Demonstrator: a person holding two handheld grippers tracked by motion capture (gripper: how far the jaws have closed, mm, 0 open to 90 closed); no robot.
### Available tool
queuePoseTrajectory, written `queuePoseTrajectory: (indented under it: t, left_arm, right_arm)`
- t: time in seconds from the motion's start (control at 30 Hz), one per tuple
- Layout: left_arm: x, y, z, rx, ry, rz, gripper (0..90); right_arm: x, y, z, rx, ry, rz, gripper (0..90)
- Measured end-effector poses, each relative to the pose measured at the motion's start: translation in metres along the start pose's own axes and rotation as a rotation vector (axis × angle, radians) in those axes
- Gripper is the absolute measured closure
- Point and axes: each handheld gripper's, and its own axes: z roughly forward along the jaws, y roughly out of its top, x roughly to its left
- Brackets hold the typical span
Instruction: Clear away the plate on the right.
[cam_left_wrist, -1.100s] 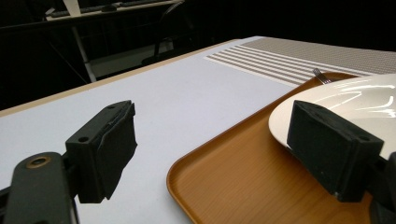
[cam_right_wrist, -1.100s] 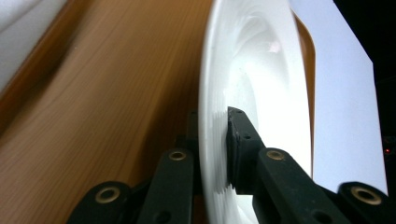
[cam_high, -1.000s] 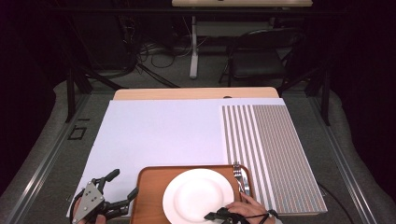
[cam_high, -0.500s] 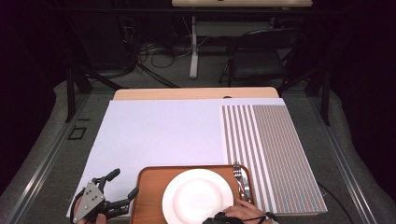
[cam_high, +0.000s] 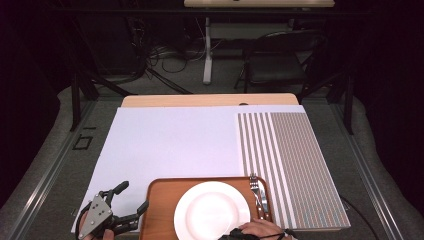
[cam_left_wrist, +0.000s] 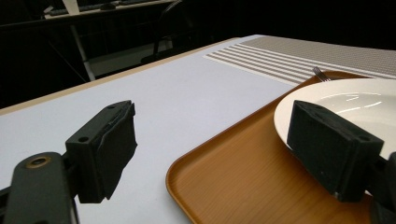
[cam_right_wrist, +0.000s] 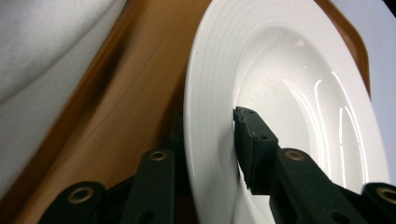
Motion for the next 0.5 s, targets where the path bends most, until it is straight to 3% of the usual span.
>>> queuePoseTrajectory:
  t: [0.13,0.2,0.23,0.4,0.5]
  left_arm:
    - [-0.0002,-0.0001,0.0005,0.001,0.0,0.0,15.2]
    - [-0.0002,-0.0001,0.0001,0.001,-0.002,0.0,15.2]
    - [-0.0003,-0.0001,0.0,0.0,0.0,-0.001,15.2]
    - [-0.0001,-0.0001,-0.0002,-0.001,0.0,-0.001,15.2]
    - [0.0,-0.0001,-0.0001,-0.001,-0.001,0.0,15.2]
  right_arm:
    - [0.0014,-0.0009,0.0026,0.001,0.024,0.018,63.8]
    - [0.0018,-0.0014,0.0053,-0.022,0.057,0.025,61.6]
    - [0.0033,-0.0011,0.005,-0.003,0.055,0.026,61.8]
    - [0.0025,-0.0021,0.0056,-0.022,0.057,0.049,58.1]
    - [0.002,-0.0017,0.0035,-0.006,0.046,0.05,53.3]
